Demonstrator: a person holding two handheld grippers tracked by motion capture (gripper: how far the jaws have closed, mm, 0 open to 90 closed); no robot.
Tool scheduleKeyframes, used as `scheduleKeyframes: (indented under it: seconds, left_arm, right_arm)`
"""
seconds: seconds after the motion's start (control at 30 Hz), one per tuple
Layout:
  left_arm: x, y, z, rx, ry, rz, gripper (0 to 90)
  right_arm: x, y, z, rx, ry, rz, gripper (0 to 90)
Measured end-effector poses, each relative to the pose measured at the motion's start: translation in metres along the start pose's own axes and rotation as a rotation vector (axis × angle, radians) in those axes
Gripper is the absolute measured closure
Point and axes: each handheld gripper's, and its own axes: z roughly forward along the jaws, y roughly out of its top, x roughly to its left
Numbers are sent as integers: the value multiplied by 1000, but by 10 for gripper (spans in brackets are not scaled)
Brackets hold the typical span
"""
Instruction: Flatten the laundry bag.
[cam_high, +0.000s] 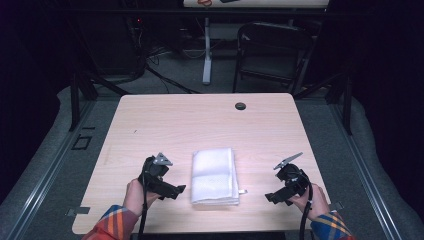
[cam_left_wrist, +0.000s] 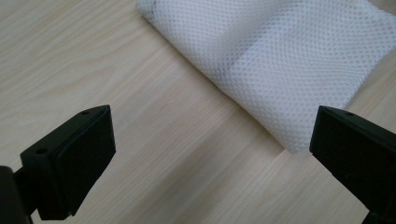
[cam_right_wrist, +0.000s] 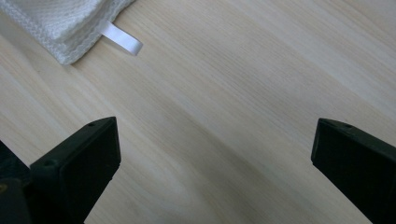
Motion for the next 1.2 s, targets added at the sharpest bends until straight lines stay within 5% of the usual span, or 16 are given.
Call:
scheduleKeyframes:
  seconds: [0.33,0.37,0.4,1.2]
  left_arm:
    - [-13,10,12,-13,-31,44,0]
    - [-15,11,13,-15,-37,47,0]
    - [-16,12,14,-15,-41,55,0]
    - [-55,31,48,26,-173,171,13]
  right_arm:
    - [7,10,4,9,13,-31,15]
    - [10,8,9,-52,9,14,15]
    - [7,12,5,9,14,-39,16]
    - [12,22,16,22,39,-38,32]
